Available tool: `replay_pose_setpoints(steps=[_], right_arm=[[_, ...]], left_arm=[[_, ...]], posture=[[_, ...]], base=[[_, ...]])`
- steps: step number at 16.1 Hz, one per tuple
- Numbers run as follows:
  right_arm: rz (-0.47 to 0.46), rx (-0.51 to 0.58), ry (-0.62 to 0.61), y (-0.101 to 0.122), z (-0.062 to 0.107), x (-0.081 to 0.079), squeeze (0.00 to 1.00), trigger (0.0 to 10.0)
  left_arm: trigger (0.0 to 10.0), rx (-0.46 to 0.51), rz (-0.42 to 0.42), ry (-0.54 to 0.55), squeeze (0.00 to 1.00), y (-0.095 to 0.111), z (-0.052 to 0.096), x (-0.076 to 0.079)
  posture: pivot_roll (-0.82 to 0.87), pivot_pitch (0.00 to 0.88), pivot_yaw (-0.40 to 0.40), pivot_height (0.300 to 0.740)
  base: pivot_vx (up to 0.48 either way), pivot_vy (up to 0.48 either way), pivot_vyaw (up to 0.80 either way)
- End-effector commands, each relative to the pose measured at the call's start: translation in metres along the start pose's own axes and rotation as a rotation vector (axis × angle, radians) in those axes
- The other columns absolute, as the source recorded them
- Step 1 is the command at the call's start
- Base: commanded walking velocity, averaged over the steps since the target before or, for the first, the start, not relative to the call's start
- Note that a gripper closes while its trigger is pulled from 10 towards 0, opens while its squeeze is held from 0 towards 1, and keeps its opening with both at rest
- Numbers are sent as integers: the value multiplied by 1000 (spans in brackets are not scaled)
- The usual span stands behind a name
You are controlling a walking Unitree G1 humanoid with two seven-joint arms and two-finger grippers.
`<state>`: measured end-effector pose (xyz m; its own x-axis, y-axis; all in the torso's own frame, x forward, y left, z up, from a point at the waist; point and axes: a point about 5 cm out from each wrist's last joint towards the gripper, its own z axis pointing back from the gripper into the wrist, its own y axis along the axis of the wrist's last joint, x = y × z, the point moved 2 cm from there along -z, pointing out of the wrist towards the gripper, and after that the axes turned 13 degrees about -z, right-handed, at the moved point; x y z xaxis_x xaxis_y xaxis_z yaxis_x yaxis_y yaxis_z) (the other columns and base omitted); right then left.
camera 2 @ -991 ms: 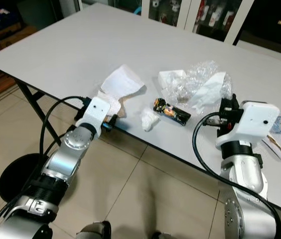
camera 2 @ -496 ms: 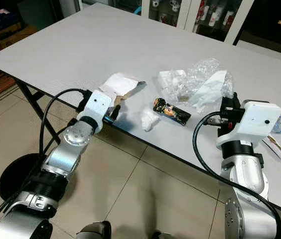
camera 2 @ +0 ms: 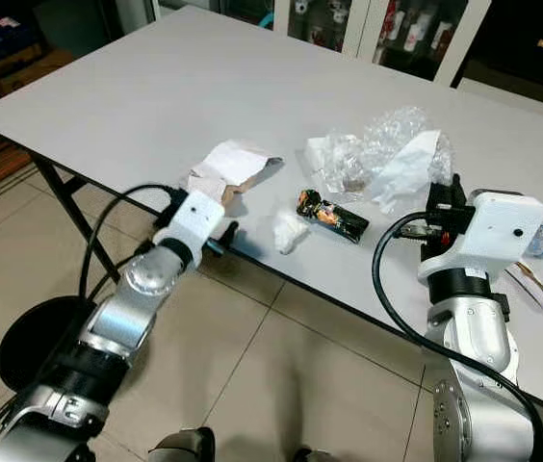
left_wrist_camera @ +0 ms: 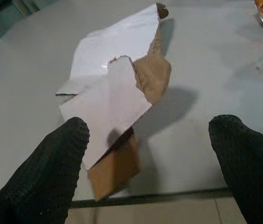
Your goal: Picking trash to rubbish bin
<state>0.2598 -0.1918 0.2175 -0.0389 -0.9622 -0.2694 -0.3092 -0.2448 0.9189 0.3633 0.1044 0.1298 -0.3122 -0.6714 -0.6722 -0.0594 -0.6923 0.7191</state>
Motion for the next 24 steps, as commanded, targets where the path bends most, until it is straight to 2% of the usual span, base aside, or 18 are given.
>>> replay_pose_setpoints(steps=[1,5,11,18,19,20,21,24], right_arm=[[9,22,-4,5,-1,1,0,10000],[8,24,-14,4,0,2,0,10000],[9,30,-23,6,1,3,0,10000],[11,34,-40,7,4,5,0,10000],[12,36,-42,8,5,5,0,10000],[12,36,-42,8,5,5,0,10000],[12,37,-45,8,5,5,0,10000],[13,38,-46,9,6,5,0,10000]], left_arm=[[10000,13,-14,-9,0,5,2,1],[10000,-43,-72,-16,0,-14,1,3],[10000,-81,-121,-29,0,-28,-4,4],[10000,-81,-160,-45,0,-36,-13,5],[1804,-69,-168,-52,0,-36,-15,4],[1804,-71,-169,-52,0,-37,-15,4],[0,-73,-170,-52,0,-39,-16,4],[0,-85,-175,-50,0,-47,-16,3]], posture=[[190,136,-59,740],[187,138,-55,740],[183,145,-53,740],[166,154,-45,740],[162,156,-44,740],[162,156,-44,740],[160,159,-47,740],[155,162,-49,740]], base=[[0,0,0],[0,0,0],[0,0,0],[0,0,0],[0,0,0],[0,0,0],[0,0,0],[0,0,0]])
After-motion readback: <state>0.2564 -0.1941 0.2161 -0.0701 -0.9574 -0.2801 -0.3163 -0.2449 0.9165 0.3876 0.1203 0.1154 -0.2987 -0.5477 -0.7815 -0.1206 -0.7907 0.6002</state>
